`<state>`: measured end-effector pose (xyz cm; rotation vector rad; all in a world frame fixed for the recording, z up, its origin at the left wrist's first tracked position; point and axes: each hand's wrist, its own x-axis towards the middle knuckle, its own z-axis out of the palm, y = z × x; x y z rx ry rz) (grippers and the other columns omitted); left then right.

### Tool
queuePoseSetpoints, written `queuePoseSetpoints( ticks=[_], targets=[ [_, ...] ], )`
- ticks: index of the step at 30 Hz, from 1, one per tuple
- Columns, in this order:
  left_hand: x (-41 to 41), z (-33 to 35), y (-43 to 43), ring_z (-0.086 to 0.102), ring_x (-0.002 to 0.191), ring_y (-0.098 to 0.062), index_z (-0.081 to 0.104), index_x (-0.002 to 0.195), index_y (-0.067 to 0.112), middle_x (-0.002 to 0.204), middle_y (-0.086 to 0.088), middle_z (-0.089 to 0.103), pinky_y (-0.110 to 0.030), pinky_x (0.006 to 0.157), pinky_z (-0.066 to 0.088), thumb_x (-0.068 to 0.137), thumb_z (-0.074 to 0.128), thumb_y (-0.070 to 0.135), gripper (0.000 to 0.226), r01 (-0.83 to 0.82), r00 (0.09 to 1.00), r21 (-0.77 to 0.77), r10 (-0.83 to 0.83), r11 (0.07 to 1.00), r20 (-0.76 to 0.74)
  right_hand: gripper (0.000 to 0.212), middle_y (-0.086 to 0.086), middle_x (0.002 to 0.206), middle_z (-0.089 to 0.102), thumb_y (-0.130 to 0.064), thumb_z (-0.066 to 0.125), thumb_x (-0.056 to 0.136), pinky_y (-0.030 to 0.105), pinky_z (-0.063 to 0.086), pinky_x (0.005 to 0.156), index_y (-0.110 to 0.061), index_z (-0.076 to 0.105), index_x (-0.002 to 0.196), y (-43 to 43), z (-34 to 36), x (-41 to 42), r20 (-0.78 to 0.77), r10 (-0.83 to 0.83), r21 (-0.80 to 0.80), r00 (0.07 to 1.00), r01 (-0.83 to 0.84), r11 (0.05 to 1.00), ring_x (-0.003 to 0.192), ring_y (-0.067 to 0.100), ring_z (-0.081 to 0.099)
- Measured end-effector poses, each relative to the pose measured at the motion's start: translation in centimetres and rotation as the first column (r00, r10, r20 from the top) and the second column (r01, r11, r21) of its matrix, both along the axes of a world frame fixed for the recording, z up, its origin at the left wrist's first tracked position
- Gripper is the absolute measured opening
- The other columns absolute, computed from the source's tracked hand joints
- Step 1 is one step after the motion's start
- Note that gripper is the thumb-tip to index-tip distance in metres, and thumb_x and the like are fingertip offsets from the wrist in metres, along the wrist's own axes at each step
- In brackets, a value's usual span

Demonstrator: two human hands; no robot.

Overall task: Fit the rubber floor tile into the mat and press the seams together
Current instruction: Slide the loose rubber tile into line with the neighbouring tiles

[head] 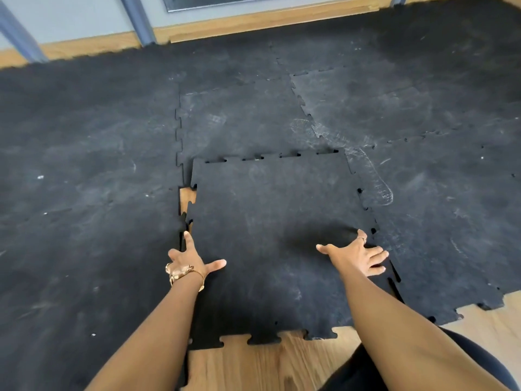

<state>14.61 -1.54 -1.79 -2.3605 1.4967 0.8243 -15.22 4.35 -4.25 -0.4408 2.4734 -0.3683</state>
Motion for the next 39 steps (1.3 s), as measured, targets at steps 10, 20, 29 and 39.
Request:
queuePoseSetpoints(
  ticks=[10, 20, 29, 39],
  targets=[
    [1.8, -1.3, 4.7, 0.041, 0.125, -0.044, -0.015, 0.151, 0.032, 0.142, -0.02, 0.031, -0.053, 0.095, 0.043, 0.066, 0.068, 0.072, 0.125, -0.071, 0.997, 0.049, 0.073, 0.996, -0.035, 0.11, 0.025, 0.149, 0.024, -0.055, 0.088, 0.049, 0.06, 0.003, 0.111, -0.022, 0.032, 0.139, 1.3, -1.2, -0.3, -0.148, 0.094, 0.038, 0.984, -0.089, 0.995, 0.146, 0.032, -0.007],
    [2.2, -1.4, 6.4, 0.042, 0.125, -0.045, -0.023, 0.149, 0.032, 0.14, -0.02, 0.034, -0.051, 0.095, 0.048, 0.065, 0.062, 0.078, 0.128, -0.063, 0.995, 0.082, 0.069, 0.995, -0.071, 0.113, 0.023, 0.143, 0.038, -0.072, 0.073, 0.057, 0.058, 0.012, 0.108, -0.007, 0.035, 0.141, 1.4, -0.6, -1.3, -0.247, 0.149, 0.165, 0.958, -0.11, 0.98, 0.141, 0.033, 0.013],
    [1.4, -1.3, 7.2, 0.046, 0.119, -0.044, -0.024, 0.147, 0.038, 0.138, -0.02, 0.03, -0.054, 0.095, 0.046, 0.056, 0.075, 0.072, 0.139, -0.104, 0.981, 0.136, 0.125, 0.985, -0.152, 0.094, 0.016, 0.135, 0.043, -0.066, 0.076, 0.059, 0.052, 0.024, 0.102, -0.011, 0.047, 0.13, 2.6, -0.3, -2.9, -0.252, 0.179, 0.132, 0.951, -0.15, 0.98, 0.13, 0.033, 0.032],
    [-0.5, -1.4, 5.7, 0.039, 0.127, -0.048, -0.016, 0.151, 0.03, 0.143, -0.028, 0.027, -0.058, 0.098, 0.041, 0.057, 0.086, 0.053, 0.141, -0.213, 0.976, 0.137, 0.216, 0.967, -0.009, 0.133, 0.016, 0.143, 0.037, -0.079, 0.072, 0.049, 0.051, 0.026, 0.106, -0.005, 0.024, 0.147, 3.3, -0.3, -3.4, -0.249, 0.164, 0.196, 0.955, -0.116, 0.974, 0.133, 0.033, 0.034]
  ],
)
